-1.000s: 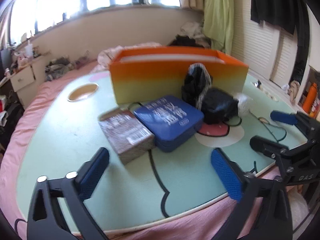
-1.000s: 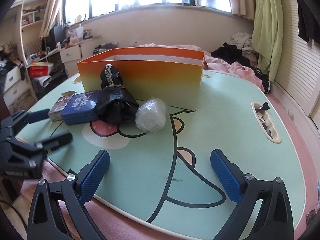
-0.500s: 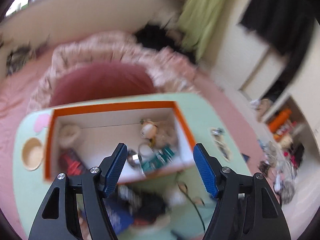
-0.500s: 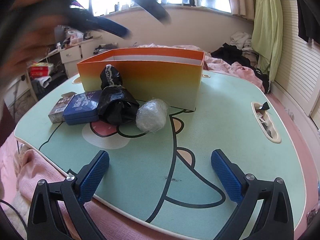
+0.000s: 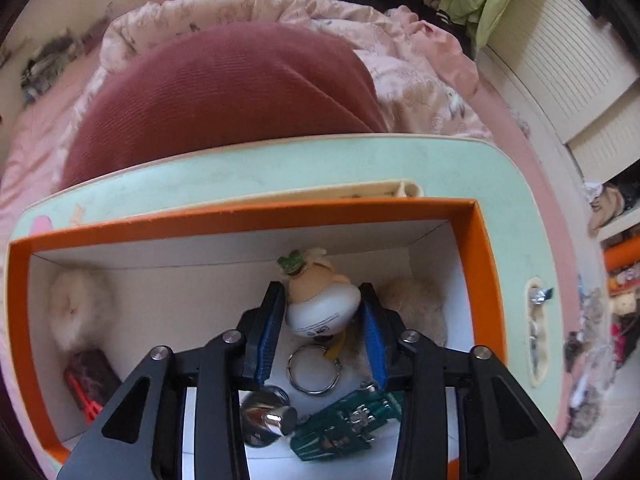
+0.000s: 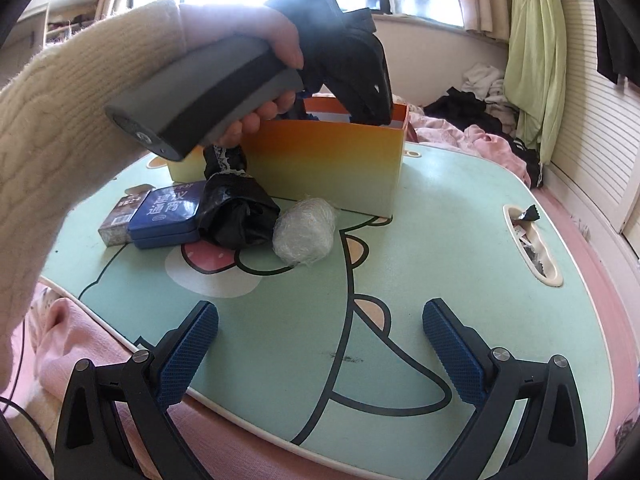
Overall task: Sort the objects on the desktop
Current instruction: 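Reach into the box and grasp the figurine keychain with the left tool, then lift the figurine keychain out and set it by the card box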
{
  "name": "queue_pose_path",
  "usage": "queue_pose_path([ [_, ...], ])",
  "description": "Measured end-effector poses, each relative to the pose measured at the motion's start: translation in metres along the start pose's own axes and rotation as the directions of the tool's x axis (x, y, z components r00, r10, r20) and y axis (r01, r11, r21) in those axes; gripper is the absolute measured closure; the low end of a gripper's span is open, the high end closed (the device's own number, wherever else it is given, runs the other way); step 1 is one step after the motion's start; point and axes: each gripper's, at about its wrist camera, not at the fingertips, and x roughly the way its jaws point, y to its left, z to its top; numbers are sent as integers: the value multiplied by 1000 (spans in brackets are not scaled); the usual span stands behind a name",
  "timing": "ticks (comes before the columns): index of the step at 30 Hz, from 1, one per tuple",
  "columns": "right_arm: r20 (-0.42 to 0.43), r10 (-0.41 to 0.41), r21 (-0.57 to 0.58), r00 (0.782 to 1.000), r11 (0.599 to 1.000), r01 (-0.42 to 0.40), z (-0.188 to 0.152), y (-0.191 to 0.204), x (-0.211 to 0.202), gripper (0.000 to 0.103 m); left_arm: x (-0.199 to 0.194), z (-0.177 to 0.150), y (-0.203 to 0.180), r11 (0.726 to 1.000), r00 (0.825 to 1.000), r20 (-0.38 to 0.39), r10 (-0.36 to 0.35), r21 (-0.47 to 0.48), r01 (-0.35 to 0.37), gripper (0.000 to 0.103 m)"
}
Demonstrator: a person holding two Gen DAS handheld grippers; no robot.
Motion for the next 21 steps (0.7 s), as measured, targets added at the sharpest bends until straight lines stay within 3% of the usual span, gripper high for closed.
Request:
queue_pose_path([
  [3,0,0,-2,1000,1000,0,1,0,0,1,-11,-8,6,996,995,46,-89,-4,89,68],
  [6,0,0,-2,1000,1000,0,1,0,0,1,-42,-27,24,986,976,140,-165,1,167,68],
  [8,0,0,-1,1000,1000,0,1,0,0,1,-74,-45,37,977,953,217,-213,27,213,68],
  [12,0,0,-2,1000,1000,0,1,0,1,1,-139,-97,66,947,869,377,-320,99,306,68],
  [13,0,0,-2,1000,1000,0,1,-1,1,1,-146,-107,71,948,861,396,-318,109,300,68],
  [17,-1,-2,-3,1000,1000,2,1,0,1,1,-148,-150,98,969,862,445,-243,75,235,68],
  [21,-1,-4,-4,1000,1000,4,1,-1,2,1,-111,-156,114,956,871,405,-278,23,294,68],
])
